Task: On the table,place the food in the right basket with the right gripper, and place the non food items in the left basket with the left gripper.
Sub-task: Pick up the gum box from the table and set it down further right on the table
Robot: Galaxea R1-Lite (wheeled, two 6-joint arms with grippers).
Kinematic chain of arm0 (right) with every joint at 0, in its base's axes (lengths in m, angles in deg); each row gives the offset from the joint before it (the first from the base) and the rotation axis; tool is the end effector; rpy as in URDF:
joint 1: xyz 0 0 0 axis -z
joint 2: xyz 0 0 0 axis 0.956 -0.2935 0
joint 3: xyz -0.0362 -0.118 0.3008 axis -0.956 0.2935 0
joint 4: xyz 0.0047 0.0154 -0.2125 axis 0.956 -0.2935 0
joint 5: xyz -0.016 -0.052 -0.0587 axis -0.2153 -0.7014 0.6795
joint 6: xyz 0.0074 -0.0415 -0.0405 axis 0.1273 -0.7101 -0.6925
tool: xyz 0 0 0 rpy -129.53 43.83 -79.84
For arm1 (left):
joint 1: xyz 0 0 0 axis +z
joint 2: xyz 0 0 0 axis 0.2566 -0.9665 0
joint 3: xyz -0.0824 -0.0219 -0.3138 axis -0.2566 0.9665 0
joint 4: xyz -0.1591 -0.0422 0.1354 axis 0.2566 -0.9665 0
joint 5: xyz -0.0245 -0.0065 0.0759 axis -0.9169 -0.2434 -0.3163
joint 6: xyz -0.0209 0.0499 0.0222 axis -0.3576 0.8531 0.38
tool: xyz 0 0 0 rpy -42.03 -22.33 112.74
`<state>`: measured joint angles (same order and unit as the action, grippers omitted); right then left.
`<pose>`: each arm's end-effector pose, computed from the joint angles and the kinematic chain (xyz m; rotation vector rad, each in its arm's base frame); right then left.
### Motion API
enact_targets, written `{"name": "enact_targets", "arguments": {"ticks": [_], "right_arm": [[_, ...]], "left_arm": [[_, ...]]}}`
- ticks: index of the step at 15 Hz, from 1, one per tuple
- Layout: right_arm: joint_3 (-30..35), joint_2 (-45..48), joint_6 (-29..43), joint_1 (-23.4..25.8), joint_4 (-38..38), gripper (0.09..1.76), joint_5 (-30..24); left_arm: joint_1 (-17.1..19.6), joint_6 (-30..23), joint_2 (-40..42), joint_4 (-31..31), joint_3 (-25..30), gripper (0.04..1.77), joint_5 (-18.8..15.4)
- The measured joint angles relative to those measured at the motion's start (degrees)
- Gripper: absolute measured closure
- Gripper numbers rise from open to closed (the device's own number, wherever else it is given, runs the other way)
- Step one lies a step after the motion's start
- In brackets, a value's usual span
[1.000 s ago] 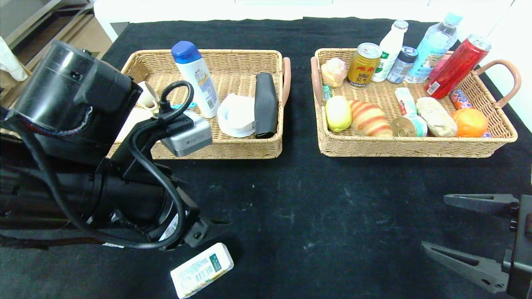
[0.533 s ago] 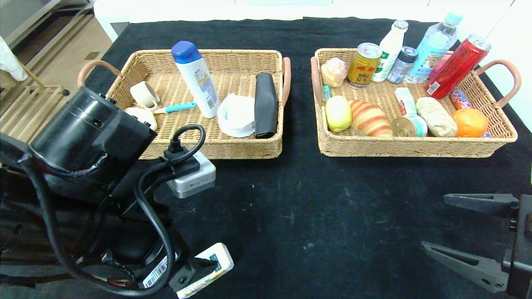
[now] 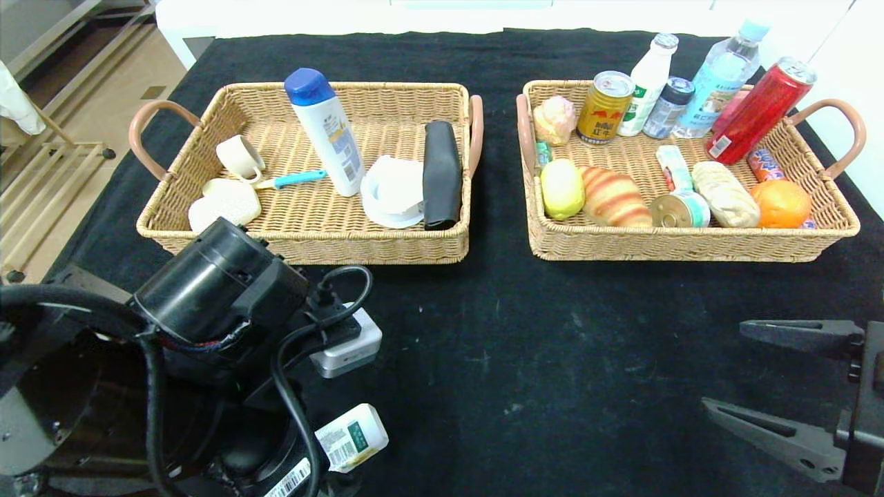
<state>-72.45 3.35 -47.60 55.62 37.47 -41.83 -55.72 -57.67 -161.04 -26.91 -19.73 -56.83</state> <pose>0.1799 0.0796 0.2117 -0.2617 0.2443 0.7345 0.2039 -0.1634 0.2027 0.6112 0.9141 -0.5836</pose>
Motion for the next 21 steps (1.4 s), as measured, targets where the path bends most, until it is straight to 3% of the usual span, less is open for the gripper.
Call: {"name": "enact_targets", "arguments": {"ticks": [14,15,18,21], "right_arm": [[-0.02,0.0,-0.02,0.11,0.01,0.14,0.07],[-0.02,0.0,-0.04,0.11,0.0,0.14,0.02],[-0.02,0.0,-0.02,0.11,0.01,0.14,0.0],[0.05,0.0,-0.09,0.11,0.0,0.14,0.05]], "left_arm": [[-1.16,-0.61,-3.69,0.6,1.94,0.09,2.01],[-1.16,-0.63,-3.79,0.68,2.21,0.15,2.04],[-1.16,-0.61,-4.08,0.79,1.96,0.65,1.9],[-1.16,-0.63,-4.3,0.79,1.93,0.98,1.85]]}}
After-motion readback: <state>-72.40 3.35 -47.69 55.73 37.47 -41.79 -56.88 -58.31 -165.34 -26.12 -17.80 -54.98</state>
